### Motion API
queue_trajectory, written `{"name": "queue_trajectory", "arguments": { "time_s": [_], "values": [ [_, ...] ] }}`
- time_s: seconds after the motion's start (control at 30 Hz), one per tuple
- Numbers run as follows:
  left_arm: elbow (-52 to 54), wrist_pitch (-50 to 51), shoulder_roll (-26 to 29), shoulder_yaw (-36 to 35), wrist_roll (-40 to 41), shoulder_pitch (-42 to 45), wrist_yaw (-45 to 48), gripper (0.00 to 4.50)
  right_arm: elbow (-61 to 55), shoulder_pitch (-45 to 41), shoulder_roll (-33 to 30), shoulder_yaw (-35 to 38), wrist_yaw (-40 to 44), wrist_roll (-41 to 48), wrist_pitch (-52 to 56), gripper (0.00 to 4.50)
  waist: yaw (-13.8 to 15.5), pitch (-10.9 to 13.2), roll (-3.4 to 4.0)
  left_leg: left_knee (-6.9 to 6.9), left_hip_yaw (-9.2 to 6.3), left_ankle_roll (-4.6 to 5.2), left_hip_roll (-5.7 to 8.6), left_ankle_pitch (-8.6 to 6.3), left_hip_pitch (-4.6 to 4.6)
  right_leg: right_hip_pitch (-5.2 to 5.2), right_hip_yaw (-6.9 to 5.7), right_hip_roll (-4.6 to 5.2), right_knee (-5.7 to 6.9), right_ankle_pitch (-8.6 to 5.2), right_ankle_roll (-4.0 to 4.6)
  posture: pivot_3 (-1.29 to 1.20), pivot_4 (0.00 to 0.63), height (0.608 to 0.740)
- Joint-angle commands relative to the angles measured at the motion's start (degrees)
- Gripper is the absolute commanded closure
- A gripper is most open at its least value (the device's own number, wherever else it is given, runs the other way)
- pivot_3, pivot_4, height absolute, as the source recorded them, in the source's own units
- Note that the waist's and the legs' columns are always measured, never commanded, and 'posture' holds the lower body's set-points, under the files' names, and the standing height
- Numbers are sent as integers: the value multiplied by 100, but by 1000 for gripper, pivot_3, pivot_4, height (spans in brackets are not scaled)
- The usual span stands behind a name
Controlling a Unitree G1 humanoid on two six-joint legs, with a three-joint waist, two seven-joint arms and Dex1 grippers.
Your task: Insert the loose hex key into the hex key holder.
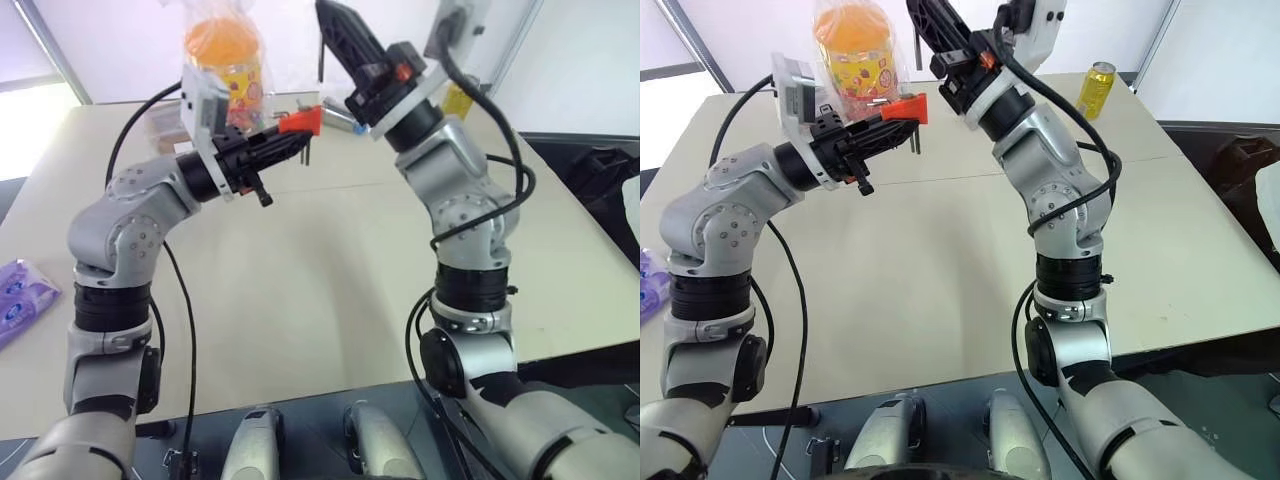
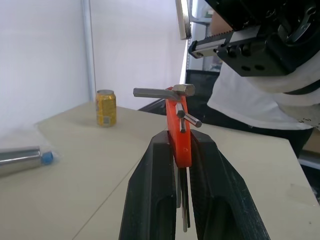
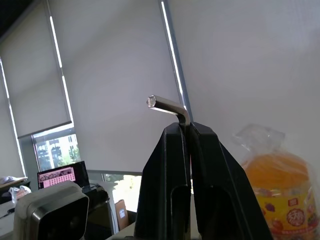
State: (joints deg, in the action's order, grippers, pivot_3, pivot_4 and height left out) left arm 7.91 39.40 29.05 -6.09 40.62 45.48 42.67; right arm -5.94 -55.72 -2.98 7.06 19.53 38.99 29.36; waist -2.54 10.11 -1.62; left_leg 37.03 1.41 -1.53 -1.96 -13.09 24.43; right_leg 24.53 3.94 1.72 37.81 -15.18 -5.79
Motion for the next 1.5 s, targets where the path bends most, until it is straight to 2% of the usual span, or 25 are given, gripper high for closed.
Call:
{"name": "queue_trajectory", "arguments": {
  "time_s": [0.03,1.33,1.43,1.5],
  "values": [
    [151,-96,28,-139,49,202,-3,4500,-234,-13,31,-42,21,4,-146,4475,0,0,0,0,0,0,0,0,0,0,0,0,0,0,0,0,150,740],
    [32,-130,14,-194,29,359,-29,4500,-285,230,-43,-252,176,-186,-192,4475,0,0,0,-5,0,2,-1,-1,2,1,0,-1,-9,0,0,0,150,740],
    [13,-138,13,-192,26,374,-35,4500,-358,262,-71,-288,253,-142,-146,3464,0,0,0,-5,0,2,-1,-1,2,0,0,-1,-12,0,0,0,150,740],
    [6,-141,14,-190,25,379,-38,4500,-390,274,-84,-301,285,-148,-133,2562,0,0,0,-5,0,2,-1,-1,3,1,0,-1,-12,0,0,0,150,740]
  ]
}}
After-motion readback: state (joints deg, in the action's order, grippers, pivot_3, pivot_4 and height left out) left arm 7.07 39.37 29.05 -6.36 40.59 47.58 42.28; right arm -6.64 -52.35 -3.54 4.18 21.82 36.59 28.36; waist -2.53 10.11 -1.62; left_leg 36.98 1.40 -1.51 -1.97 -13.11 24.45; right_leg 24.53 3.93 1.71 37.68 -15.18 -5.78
